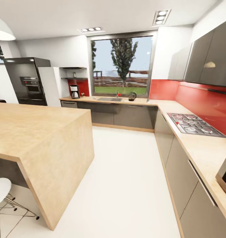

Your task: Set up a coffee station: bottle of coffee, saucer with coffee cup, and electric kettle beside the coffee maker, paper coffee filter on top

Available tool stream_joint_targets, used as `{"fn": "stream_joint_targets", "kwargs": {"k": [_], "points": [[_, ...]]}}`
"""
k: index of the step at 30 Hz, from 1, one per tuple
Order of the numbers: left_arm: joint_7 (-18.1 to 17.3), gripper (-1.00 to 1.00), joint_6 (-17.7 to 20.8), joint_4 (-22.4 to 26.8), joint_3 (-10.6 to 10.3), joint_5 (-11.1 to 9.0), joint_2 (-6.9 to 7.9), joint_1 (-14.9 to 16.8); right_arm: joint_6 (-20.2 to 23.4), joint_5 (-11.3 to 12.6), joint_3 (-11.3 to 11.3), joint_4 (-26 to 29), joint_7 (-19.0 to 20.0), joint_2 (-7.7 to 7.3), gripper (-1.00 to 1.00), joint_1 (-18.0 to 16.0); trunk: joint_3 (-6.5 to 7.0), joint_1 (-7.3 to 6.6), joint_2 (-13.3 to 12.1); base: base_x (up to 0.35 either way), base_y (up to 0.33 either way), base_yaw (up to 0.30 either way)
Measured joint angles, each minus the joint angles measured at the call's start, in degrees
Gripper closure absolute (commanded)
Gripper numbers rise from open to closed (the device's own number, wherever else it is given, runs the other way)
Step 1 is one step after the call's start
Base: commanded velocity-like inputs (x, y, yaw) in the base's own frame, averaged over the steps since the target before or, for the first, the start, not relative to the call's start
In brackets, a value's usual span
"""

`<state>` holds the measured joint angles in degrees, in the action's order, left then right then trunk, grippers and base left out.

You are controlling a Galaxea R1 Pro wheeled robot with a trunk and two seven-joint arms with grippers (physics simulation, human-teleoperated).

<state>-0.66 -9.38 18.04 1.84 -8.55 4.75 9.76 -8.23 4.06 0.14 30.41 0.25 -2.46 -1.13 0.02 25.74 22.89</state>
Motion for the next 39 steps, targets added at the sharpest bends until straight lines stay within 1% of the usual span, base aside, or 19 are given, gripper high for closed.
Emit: {"fn": "stream_joint_targets", "kwargs": {"k": [2, 5, 19, 22, 31, 39], "points": [[-0.03, -1.00, -0.07, 0.00, -0.04, -0.02, 0.43, -0.02, 0.00, 0.00, 0.00, -0.02, -0.01, 0.00, -1.00, 0.00, 0.00, -0.01, 0.00, 0.288, 0.000, 0.000], [-0.05, -1.00, -0.11, -0.02, -0.11, -0.04, 0.65, -0.02, 0.00, 0.00, -0.06, -0.03, -0.01, 0.00, -1.00, 0.00, 0.00, -0.01, 0.00, 0.318, 0.000, 0.000], [-0.01, -1.00, -0.13, -0.13, -0.11, -0.05, 0.77, -0.02, 0.00, 0.10, -0.42, 0.11, -0.03, -0.12, -1.00, 0.00, 0.00, -0.01, 0.00, 0.333, 0.000, -0.002], [0.01, -1.00, -0.19, -0.15, -0.04, -0.10, 0.78, -0.02, 0.00, 0.10, -0.44, 0.12, 0.03, -0.15, -1.00, 0.01, 0.00, -0.01, 0.00, 0.335, 0.000, -0.123], [0.09, -1.00, -0.22, -0.16, 0.16, -0.21, 0.78, -0.01, 0.00, 0.08, -0.45, 0.06, 0.02, -0.18, -1.00, 0.01, 0.00, -0.01, 0.00, 0.336, 0.008, -0.234], [0.10, -1.00, -0.21, -0.15, 0.21, -0.29, 1.01, -0.02, 0.00, 0.08, -0.38, -0.04, -0.21, -0.11, -1.00, 0.00, 0.00, -0.01, 0.00, 0.336, 0.042, -0.039]]}}
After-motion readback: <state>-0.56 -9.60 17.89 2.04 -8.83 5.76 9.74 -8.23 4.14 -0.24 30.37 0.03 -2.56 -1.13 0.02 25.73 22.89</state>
